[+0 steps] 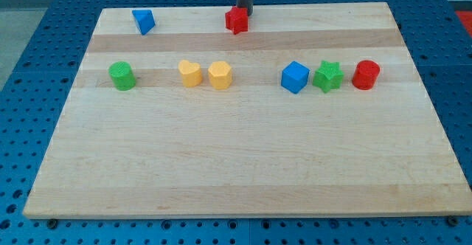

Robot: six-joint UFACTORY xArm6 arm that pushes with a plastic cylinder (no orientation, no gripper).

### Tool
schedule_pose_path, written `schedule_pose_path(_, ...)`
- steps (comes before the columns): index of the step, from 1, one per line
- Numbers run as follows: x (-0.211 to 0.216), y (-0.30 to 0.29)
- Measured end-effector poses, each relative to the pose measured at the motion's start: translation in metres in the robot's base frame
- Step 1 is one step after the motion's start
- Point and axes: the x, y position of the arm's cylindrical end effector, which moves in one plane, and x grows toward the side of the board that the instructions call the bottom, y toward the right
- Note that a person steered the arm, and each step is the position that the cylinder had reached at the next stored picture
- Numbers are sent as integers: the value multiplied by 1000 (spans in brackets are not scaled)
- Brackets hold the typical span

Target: Move your arm to the center left

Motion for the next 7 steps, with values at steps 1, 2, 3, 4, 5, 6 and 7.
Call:
schedule_pose_path(1, 0, 1)
schedule_pose_path(2, 0, 1)
schedule_pose_path(3, 0, 6)
schedule_pose_path(4, 0, 41)
schedule_pose_path(5, 0, 85)
schedule_pose_path(6, 11, 122)
schedule_pose_path(7, 38, 117)
